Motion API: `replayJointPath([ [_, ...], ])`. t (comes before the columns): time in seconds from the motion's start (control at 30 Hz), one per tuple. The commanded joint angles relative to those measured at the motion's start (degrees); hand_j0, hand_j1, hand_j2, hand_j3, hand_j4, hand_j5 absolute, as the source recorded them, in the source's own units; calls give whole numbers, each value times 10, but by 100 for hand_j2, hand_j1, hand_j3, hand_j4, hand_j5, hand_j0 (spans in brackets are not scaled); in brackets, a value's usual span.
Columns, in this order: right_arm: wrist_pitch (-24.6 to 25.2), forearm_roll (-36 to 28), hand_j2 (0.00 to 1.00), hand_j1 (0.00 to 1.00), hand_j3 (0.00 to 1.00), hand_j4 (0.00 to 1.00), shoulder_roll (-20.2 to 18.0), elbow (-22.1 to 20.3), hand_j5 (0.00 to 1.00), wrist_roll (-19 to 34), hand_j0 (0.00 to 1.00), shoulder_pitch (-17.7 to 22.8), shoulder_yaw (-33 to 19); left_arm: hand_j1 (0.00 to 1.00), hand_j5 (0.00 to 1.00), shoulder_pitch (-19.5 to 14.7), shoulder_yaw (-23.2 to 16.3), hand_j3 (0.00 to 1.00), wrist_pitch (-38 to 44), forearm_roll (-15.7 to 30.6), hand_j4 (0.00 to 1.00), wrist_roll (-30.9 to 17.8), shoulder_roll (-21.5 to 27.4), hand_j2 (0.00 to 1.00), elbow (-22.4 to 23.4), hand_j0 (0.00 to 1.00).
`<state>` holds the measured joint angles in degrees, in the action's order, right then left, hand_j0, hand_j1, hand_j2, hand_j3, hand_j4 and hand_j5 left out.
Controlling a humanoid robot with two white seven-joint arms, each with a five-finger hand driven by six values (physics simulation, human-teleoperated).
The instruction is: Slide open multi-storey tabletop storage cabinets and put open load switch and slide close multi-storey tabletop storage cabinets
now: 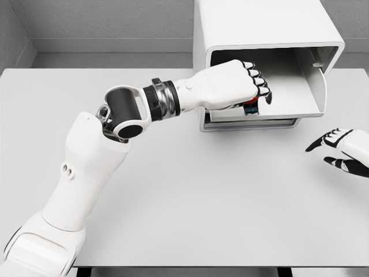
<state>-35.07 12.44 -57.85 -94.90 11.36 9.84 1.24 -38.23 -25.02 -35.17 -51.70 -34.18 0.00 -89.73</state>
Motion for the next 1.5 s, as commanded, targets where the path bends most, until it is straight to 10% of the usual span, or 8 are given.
replayJointPath([
  [0.0,1,-4,62,62,62,62,-1,0,62,0,62,0,0,69,69,0,1,69,2,3,69,1,0,69,0,69],
  [0.67,1,-4,62,62,62,62,-2,1,62,0,62,0,-1,90,90,0,7,90,2,-2,90,1,0,90,-30,90],
  [1.0,1,-5,62,62,62,62,-2,-18,62,0,62,0,0,100,100,43,8,100,2,14,100,1,0,100,-135,100],
  [1.23,1,-6,62,62,62,62,-1,-46,62,0,62,-1,2,100,100,45,65,100,2,299,100,2,75,100,-135,100],
  [1.37,1,-7,62,62,62,62,-1,-55,62,0,62,-3,1,100,100,167,139,100,2,481,100,2,247,100,-135,100],
  [1.47,1,-7,63,63,63,63,0,-62,63,1,63,-9,1,100,100,258,201,100,2,574,100,2,279,100,-133,100],
])
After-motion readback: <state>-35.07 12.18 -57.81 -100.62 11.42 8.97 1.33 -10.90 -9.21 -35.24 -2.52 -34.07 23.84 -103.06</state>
